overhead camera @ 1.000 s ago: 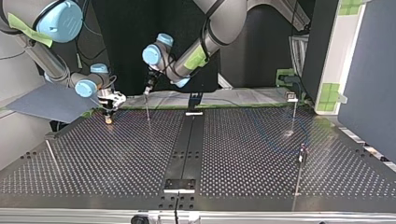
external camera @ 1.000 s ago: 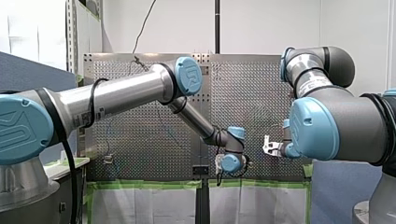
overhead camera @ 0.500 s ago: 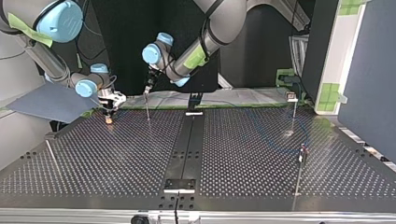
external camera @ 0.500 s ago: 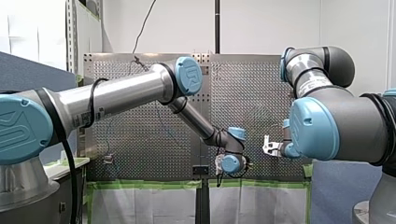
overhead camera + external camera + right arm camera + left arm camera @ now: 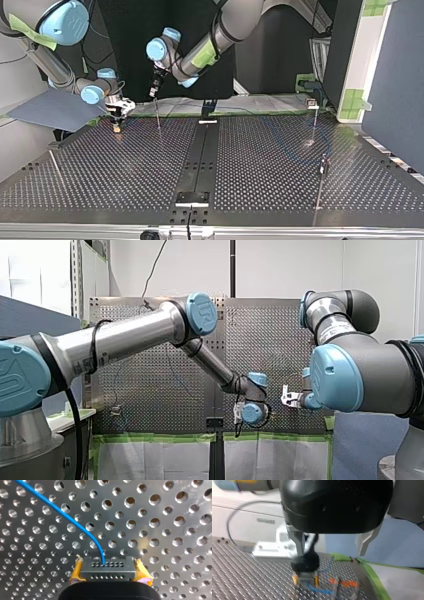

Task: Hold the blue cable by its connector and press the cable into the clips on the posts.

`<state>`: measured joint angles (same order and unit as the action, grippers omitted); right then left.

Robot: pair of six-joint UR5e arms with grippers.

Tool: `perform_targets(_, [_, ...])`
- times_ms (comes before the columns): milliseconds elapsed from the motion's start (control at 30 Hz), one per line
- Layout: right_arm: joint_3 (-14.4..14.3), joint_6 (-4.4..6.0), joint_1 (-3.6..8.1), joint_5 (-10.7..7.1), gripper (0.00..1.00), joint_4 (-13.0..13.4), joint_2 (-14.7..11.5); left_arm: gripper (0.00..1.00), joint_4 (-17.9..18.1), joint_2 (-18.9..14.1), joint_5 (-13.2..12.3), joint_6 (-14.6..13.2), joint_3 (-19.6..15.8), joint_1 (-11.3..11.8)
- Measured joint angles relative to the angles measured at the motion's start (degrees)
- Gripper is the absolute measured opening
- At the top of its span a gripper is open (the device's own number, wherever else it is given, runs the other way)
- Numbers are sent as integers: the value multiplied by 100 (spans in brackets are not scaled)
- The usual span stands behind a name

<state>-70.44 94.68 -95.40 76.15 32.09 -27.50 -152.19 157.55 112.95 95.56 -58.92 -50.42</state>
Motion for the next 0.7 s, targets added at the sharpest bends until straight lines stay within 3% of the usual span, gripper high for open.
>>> perform_targets(233, [-1,0,-3,4,23,0,2,100,364,-366,349,220,-366,-220])
perform_targets(700, [-1,0,-38,-15,23,-17,1,100,1118,-1156,622,956,-1157,17])
